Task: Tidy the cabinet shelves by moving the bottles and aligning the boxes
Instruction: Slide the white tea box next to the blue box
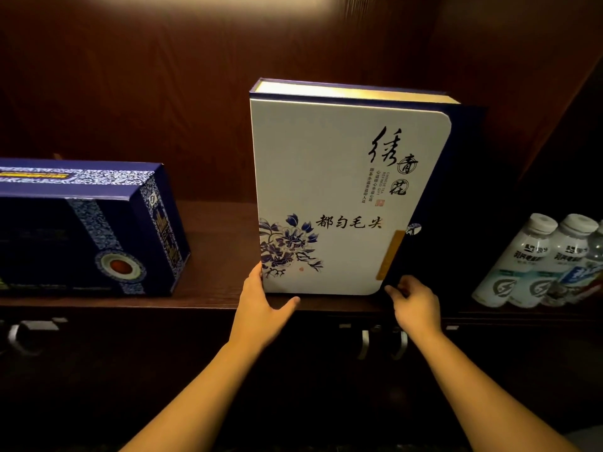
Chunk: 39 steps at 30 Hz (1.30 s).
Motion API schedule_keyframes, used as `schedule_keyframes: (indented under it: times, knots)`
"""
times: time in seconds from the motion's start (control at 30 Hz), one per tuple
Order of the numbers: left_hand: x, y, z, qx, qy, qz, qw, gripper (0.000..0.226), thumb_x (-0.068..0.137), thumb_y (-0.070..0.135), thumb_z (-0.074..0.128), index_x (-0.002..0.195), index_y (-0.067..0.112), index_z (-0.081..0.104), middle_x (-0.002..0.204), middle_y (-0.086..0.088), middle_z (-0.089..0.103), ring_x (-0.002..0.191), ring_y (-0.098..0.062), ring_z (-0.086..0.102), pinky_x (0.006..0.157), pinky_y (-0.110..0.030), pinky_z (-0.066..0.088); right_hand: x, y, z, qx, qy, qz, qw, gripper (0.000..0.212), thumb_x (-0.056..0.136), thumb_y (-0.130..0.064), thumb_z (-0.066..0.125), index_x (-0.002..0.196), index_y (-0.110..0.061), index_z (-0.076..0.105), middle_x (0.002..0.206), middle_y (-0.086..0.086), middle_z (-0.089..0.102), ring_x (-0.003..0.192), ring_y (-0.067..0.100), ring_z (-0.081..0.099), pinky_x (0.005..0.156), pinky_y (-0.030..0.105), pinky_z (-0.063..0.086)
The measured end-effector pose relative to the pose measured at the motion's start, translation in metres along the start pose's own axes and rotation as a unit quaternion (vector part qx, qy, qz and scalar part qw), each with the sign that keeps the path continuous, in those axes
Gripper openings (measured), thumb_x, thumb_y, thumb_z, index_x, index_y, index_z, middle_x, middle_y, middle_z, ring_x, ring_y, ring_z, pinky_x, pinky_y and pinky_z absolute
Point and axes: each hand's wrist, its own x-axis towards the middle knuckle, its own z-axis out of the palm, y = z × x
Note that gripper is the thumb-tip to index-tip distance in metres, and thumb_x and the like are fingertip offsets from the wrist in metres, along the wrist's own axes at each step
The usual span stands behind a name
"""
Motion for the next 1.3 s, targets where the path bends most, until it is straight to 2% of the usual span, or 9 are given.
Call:
schedule_keyframes:
  times: [0.17, 0.37, 0.6, 0.7, 0.87, 1.0, 1.17, 1.23, 1.3]
  knots:
    - [0.003, -0.008, -0.013, 0.009, 0.008, 0.0, 1.0, 0.106, 0.066, 0.06, 0.081, 0.153, 0.036, 0.025, 0.15, 0.013, 0.039, 0.135, -0.006, 0.041, 0.113, -0.038, 0.041, -0.004, -0.009, 0.011, -0.01, -0.002, 0.012, 1.0, 0.025, 0.092, -0.026, 0.07, 0.105, -0.005, 0.067, 0.099, 0.01, 0.07, 0.094, 0.031, 0.064, 0.073, 0.03, 0.042]
    - [0.008, -0.021, -0.038, 0.019, 0.03, -0.01, 0.999, 0.11, 0.067, 0.062, 0.08, 0.155, 0.032, 0.02, 0.153, 0.01, 0.035, 0.139, -0.009, 0.037, 0.109, -0.028, 0.035, -0.012, -0.029, 0.034, -0.011, -0.012, 0.001, 1.0, 0.024, 0.09, -0.025, 0.072, 0.099, -0.003, 0.067, 0.094, 0.013, 0.07, 0.091, 0.032, 0.065, 0.07, 0.028, 0.039]
    - [0.012, -0.036, -0.07, 0.035, 0.038, -0.019, 0.998, 0.111, 0.068, 0.061, 0.079, 0.156, 0.029, 0.019, 0.155, 0.008, 0.034, 0.142, -0.012, 0.035, 0.113, -0.035, 0.036, -0.024, -0.053, 0.059, -0.002, -0.013, -0.007, 1.0, 0.024, 0.09, -0.024, 0.073, 0.102, -0.004, 0.067, 0.096, 0.011, 0.07, 0.091, 0.031, 0.065, 0.071, 0.028, 0.04]
    - [0.012, -0.042, -0.083, 0.033, 0.045, -0.022, 0.998, 0.11, 0.069, 0.057, 0.082, 0.156, 0.029, 0.02, 0.155, 0.008, 0.034, 0.141, -0.012, 0.036, 0.113, -0.033, 0.034, -0.027, -0.063, 0.067, -0.007, -0.019, -0.015, 1.0, 0.022, 0.09, -0.024, 0.073, 0.096, -0.004, 0.066, 0.091, 0.011, 0.07, 0.087, 0.032, 0.065, 0.067, 0.028, 0.038]
    - [0.012, -0.048, -0.1, 0.042, 0.061, -0.043, 0.996, 0.113, 0.07, 0.054, 0.083, 0.157, 0.027, 0.017, 0.157, 0.005, 0.033, 0.142, -0.014, 0.033, 0.11, -0.031, 0.032, -0.033, -0.076, 0.081, -0.007, -0.032, -0.018, 0.999, 0.023, 0.09, -0.025, 0.072, 0.098, -0.004, 0.067, 0.093, 0.011, 0.071, 0.089, 0.032, 0.066, 0.068, 0.027, 0.036]
    - [0.01, -0.052, -0.113, 0.037, 0.052, -0.039, 0.997, 0.111, 0.069, 0.054, 0.083, 0.156, 0.032, 0.018, 0.153, 0.007, 0.035, 0.139, -0.013, 0.037, 0.109, -0.032, 0.034, -0.038, -0.084, 0.088, 0.002, -0.03, -0.02, 0.999, 0.023, 0.091, -0.026, 0.072, 0.104, -0.008, 0.069, 0.099, 0.008, 0.072, 0.095, 0.03, 0.067, 0.071, 0.027, 0.041]
    - [0.007, -0.049, -0.134, 0.075, 0.038, -0.028, 0.996, 0.107, 0.074, 0.049, 0.082, 0.157, 0.028, 0.018, 0.152, 0.003, 0.035, 0.139, -0.016, 0.038, 0.112, -0.036, 0.036, -0.045, -0.092, 0.096, 0.014, -0.042, -0.022, 0.999, 0.013, 0.09, -0.028, 0.073, 0.095, -0.017, 0.067, 0.089, -0.002, 0.069, 0.093, 0.024, 0.068, 0.07, 0.026, 0.041]
    - [0.0, -0.038, -0.143, 0.121, 0.043, -0.018, 0.992, 0.103, 0.077, 0.049, 0.08, 0.157, 0.025, 0.019, 0.149, 0.003, 0.036, 0.135, -0.019, 0.043, 0.107, -0.036, 0.042, -0.047, -0.095, 0.099, 0.02, -0.053, -0.022, 0.998, 0.016, 0.09, -0.029, 0.072, 0.098, -0.016, 0.068, 0.089, -0.005, 0.067, 0.094, 0.024, 0.068, 0.071, 0.026, 0.041]
    - [-0.007, -0.022, -0.157, 0.168, 0.086, 0.022, 0.982, 0.092, 0.08, 0.05, 0.077, 0.152, 0.023, 0.027, 0.139, 0.004, 0.04, 0.121, -0.018, 0.052, 0.095, -0.036, 0.051, -0.047, -0.098, 0.101, 0.017, -0.056, -0.011, 0.998, 0.027, 0.09, -0.03, 0.073, 0.11, -0.013, 0.068, 0.095, -0.003, 0.068, 0.098, 0.025, 0.067, 0.074, 0.026, 0.041]
